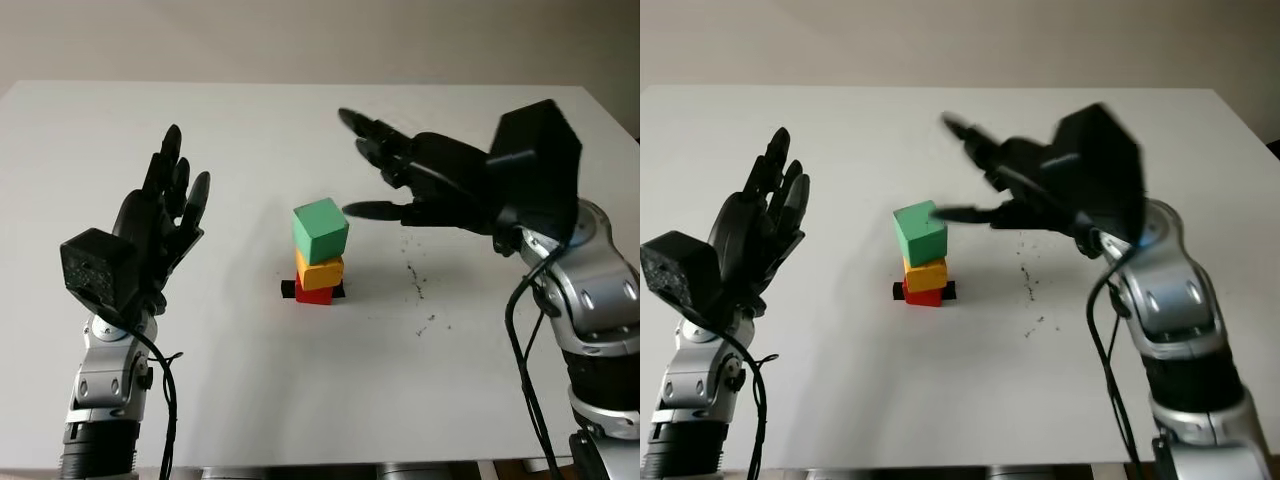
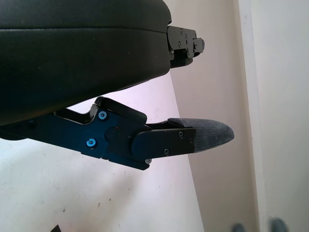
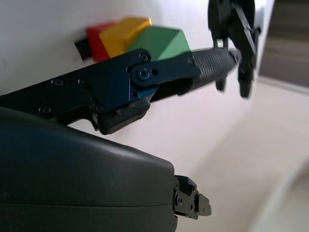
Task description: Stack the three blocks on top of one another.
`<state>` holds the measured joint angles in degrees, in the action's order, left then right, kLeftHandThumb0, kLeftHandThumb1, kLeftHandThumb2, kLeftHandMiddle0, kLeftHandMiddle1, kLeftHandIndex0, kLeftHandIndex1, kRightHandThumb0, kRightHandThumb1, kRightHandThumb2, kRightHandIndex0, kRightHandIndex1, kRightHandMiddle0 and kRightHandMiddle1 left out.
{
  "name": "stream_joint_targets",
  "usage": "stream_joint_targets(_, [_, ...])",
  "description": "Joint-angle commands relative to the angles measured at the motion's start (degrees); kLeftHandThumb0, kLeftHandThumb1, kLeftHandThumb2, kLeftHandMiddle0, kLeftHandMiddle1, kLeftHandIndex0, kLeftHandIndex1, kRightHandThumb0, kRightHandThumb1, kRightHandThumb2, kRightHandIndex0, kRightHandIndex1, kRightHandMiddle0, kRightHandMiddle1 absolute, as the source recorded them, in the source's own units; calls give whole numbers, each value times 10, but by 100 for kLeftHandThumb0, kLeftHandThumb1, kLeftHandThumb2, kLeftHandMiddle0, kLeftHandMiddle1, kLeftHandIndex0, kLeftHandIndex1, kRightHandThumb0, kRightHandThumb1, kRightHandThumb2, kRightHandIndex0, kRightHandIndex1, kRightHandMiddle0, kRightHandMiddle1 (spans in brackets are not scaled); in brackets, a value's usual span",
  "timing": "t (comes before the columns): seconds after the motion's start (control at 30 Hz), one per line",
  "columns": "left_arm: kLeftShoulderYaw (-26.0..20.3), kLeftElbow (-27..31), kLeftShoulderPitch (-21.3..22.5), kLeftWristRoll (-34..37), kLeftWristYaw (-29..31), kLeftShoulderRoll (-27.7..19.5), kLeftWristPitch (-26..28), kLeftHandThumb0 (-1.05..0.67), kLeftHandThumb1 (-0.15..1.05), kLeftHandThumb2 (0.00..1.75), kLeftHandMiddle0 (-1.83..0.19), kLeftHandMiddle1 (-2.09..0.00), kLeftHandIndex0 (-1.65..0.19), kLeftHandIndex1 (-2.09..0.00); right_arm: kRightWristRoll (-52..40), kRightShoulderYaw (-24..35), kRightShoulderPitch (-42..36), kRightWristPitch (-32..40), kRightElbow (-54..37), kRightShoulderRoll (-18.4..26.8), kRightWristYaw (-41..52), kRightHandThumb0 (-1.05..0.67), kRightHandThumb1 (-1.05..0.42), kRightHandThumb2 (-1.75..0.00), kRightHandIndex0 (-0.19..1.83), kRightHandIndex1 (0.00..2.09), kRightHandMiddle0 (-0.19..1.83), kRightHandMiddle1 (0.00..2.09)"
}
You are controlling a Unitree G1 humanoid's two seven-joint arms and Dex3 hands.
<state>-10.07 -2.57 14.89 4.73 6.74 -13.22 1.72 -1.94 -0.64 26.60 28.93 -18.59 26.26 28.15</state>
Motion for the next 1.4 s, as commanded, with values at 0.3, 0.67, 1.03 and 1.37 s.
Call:
stream_joint_targets(0.3, [1, -18, 11, -7, 1, -7, -16, -70, 105, 48, 3, -6, 4, -6, -1, 50, -81, -44, 6, -67, -123, -73, -105, -67, -17, 4, -14, 5])
stream_joint_targets(0.67, [-3, -13, 5, 4, 5, -1, -12, -68, 105, 50, 4, -5, 5, -5, -31, 53, -116, -57, 88, -123, -150, -73, -105, -73, -19, 0, -19, 0])
stream_joint_targets(1.03, [6, -12, -4, 18, 7, 14, -14, -69, 105, 48, 5, -5, 6, -5, -55, 54, -134, -112, 135, -168, -167, -79, -105, -72, -19, 0, -19, 0])
stream_joint_targets(1.37, [15, -10, -15, 12, 28, 9, -21, -70, 105, 52, 12, -4, 12, -3, -37, 36, -149, -160, 146, -179, -179, -78, -105, -73, -19, 0, -19, 0])
